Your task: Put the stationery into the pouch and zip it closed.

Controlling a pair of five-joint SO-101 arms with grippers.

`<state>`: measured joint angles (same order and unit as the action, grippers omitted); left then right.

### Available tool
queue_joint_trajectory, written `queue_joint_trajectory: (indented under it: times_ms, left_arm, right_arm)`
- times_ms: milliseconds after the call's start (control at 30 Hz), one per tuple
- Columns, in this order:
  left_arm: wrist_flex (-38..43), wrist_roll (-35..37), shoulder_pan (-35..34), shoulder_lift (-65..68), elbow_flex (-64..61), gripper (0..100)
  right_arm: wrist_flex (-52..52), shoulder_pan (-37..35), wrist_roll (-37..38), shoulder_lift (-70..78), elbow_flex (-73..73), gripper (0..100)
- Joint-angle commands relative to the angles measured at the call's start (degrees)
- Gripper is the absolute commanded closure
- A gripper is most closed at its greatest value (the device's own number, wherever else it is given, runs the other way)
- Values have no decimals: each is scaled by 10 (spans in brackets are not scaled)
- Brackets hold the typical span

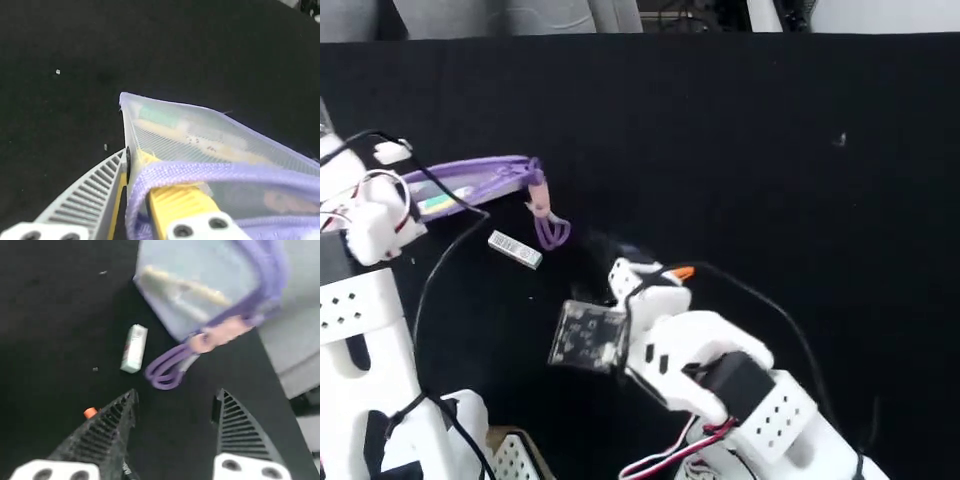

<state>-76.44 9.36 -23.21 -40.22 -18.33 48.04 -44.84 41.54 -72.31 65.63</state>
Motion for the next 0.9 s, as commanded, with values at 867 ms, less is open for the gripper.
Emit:
queue_joint_trajectory:
  times_ms: [867]
  left_arm:
    - [18, 0, -19, -3, 33, 971]
  right_arm:
    - [-11, -20, 145, 629, -205, 884]
